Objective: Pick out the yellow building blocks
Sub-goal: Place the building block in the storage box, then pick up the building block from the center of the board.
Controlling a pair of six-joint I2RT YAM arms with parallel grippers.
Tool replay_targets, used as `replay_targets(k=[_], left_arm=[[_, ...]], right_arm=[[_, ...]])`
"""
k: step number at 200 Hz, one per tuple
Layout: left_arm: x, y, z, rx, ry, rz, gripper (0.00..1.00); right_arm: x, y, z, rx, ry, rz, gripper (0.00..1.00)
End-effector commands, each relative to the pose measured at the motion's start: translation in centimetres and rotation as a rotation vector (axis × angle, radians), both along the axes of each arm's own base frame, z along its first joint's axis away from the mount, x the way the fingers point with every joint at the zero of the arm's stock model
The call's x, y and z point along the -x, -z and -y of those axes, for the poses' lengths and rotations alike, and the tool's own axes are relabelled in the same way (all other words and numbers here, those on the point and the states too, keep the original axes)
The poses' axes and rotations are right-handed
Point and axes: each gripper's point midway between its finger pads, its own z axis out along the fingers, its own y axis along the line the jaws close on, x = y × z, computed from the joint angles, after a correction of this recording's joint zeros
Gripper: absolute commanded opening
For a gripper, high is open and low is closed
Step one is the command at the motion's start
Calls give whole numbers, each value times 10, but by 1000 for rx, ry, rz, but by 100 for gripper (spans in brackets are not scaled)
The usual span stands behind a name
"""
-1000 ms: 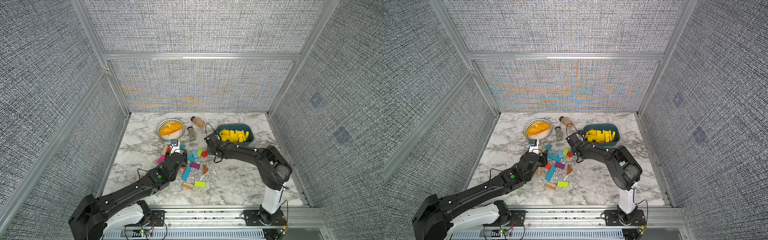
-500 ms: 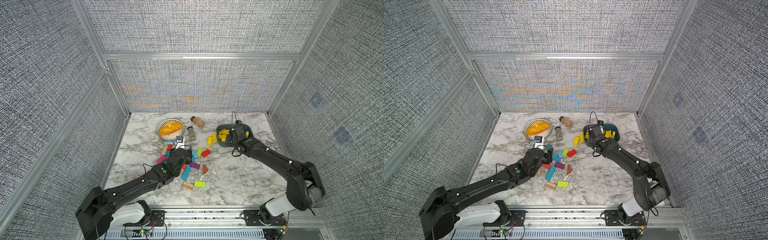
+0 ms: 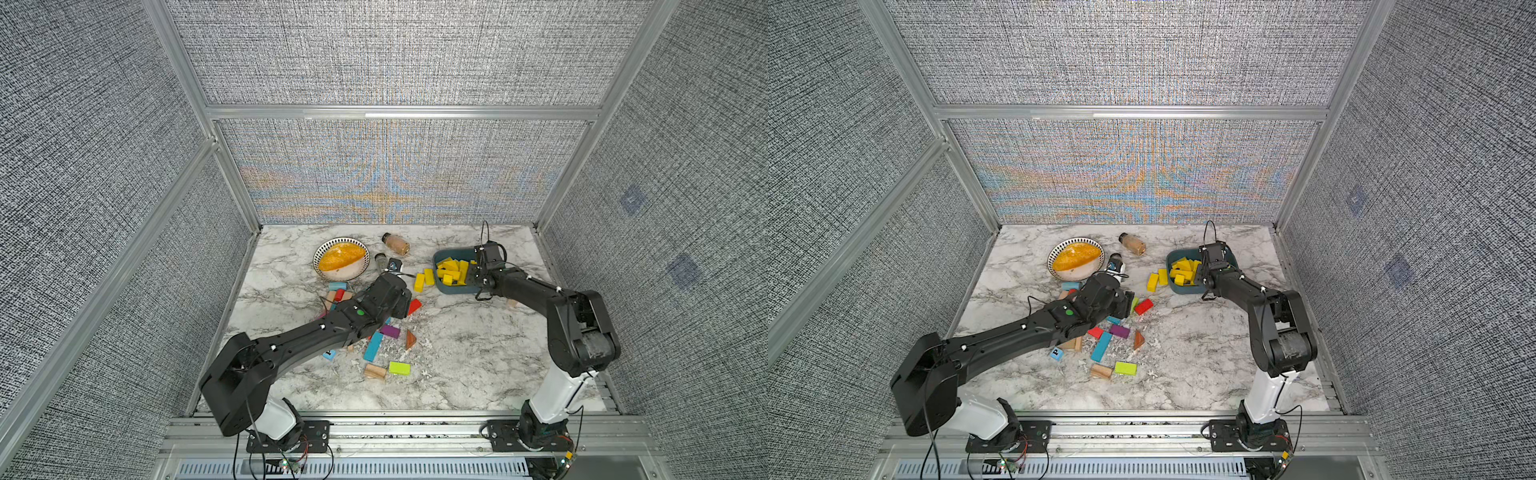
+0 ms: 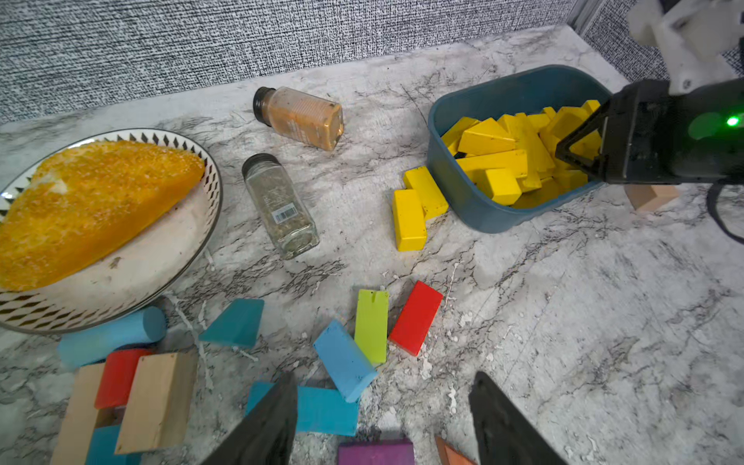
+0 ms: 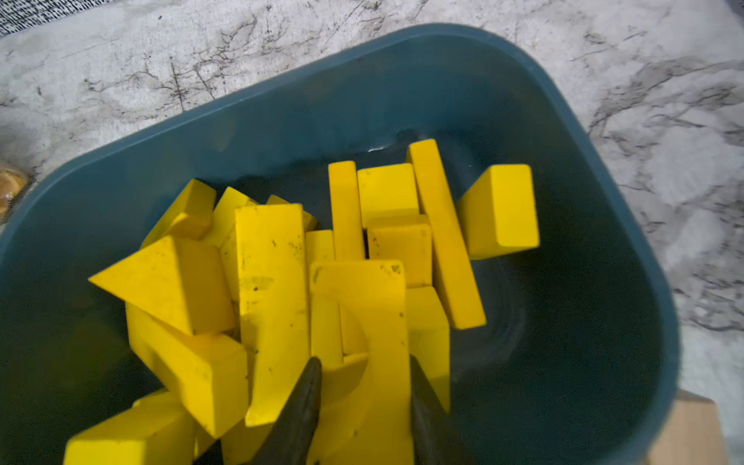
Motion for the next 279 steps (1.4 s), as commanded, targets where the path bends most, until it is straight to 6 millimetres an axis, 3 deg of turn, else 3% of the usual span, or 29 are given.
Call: replay_targets(k=[1,25,62,102,117,176,279], left_arm=[[-2,11,10,-57,45,-40,70],[-9,22,28,-74,76,-84,73],[-22,43,52,-136,105,-168,76],[-37,53,65,-168,94,-233,81],[-43,70,70,-204,97,-275,81],[-68,94,74,-258,70,-340,81],[-101,133,81,-217,29,-414,57]], right_arm=[[-9,-4,-6,-19,-32,30,30],[-10,-14,-1,-14,-26,51,52],[-7,-47,1,-29,-41,111,65],[19,-87,-10,-123,-87,204,66],[34,-94,-12,-155,-99,231,66],[73,-97,-9,-184,-111,235,66],[82,-90,-11,-202,-121,220,66]])
